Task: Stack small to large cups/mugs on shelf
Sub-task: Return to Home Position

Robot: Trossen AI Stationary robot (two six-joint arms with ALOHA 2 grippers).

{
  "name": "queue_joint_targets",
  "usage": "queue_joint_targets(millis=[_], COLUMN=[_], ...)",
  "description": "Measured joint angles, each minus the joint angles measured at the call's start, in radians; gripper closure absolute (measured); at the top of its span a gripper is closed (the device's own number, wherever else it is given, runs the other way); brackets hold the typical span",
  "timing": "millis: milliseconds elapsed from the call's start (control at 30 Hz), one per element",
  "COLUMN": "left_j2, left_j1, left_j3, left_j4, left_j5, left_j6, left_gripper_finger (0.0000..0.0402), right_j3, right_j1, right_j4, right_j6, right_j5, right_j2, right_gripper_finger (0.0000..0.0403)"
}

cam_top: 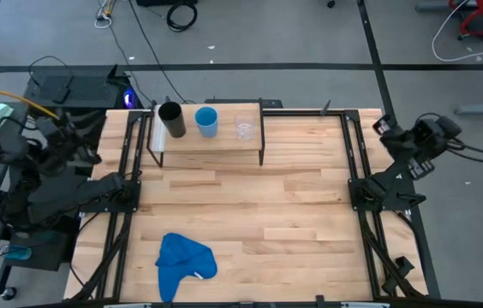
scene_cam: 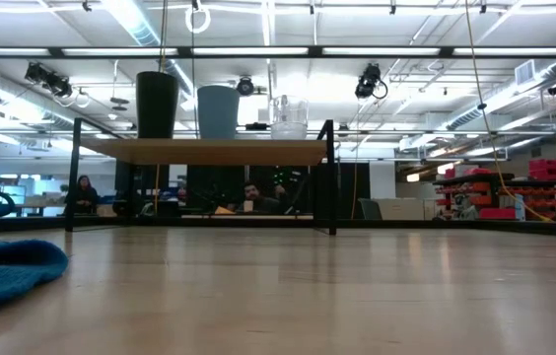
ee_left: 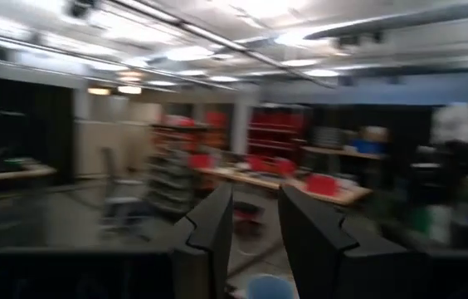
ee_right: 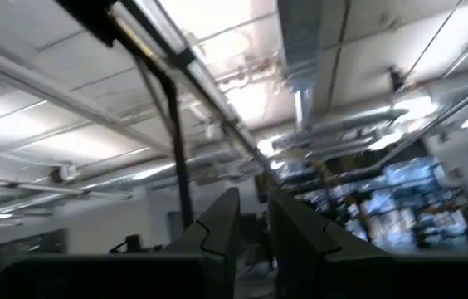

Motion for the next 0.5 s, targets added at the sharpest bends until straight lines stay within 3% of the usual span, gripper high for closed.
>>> queue_joint_targets(millis=[133, 267, 367, 500], left_j2=[-0.048, -0.058, -0.044, -0.012], left_j1=[0.000, 0.000, 0.000, -0.002], left_j3=[0.000, -0.004, -0.004, -0.005], left_j4=[-0.024, -0.018, 0.013, 0.081], left_j5=[-0.127, -0.137, -0.146, -0.147], left_j6=[0.051, 0.165, 0.281, 0.325], left_gripper_finger=[0.0294, 0.0294, 0.0294, 0.0294], right_j3=[0.025, 0.071, 0.143, 0.235], right_j1=[0.000, 0.000, 0.003, 0.036], right_j4=[0.023, 0.015, -0.074, -0.174], right_j6=[-0.119, -0.228, -0.285, -0.309], right_j5=[0.081, 0.139, 0.158, 0.214], right_j2=[-0.022, -0.042, -0.042, -0.042], right_gripper_finger=[0.0330, 0.0330, 0.0330, 0.0330])
